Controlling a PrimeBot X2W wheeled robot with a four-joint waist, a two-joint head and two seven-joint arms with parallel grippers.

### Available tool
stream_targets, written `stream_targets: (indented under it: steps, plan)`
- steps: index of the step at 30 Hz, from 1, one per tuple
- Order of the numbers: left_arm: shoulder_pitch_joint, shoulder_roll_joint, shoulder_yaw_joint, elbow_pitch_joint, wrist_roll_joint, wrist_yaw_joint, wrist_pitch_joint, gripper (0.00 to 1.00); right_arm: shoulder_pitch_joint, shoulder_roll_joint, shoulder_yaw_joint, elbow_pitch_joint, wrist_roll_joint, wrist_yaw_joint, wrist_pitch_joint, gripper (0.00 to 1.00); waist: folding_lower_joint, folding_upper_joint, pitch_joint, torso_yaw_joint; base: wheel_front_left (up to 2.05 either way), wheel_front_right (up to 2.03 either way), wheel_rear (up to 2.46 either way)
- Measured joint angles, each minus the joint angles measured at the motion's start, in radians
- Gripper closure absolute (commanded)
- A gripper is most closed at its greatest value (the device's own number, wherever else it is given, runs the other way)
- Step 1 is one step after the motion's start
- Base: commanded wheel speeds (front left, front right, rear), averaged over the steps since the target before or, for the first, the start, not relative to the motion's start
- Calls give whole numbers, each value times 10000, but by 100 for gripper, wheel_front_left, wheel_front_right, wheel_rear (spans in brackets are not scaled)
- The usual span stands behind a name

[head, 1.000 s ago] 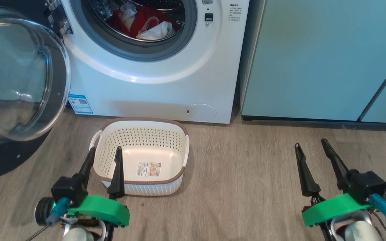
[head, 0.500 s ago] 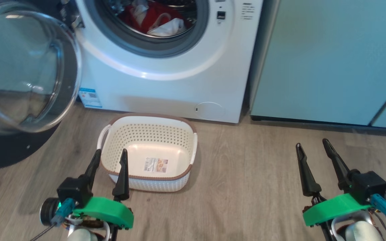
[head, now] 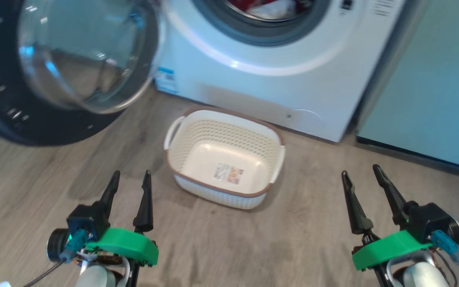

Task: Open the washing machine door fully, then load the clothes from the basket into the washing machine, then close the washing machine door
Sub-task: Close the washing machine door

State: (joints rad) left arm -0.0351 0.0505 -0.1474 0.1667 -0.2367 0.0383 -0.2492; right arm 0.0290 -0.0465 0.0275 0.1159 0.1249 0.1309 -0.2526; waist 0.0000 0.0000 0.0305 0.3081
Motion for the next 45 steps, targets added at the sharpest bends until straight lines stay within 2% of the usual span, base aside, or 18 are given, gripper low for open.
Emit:
stream_targets:
  steps: [9,13,25,45]
  plan:
    - [44,-2,357,-144,173,-29,0,0,-42,-2,359,50,376,0,0,0,0,0,-145,1779,0,0,0]
    - [311,0,777,-637,167,105,-2,0,-511,2,957,244,360,0,0,0,0,0,-106,2222,0,0,0]
    - [645,-6,1168,-1283,77,449,-2,0,-1483,-12,1758,941,347,0,0,0,0,0,106,2343,0,0,0]
    - [745,-6,1158,-1335,77,504,-2,0,-1526,-12,1513,984,370,0,0,0,0,0,-88,2237,0,0,0]
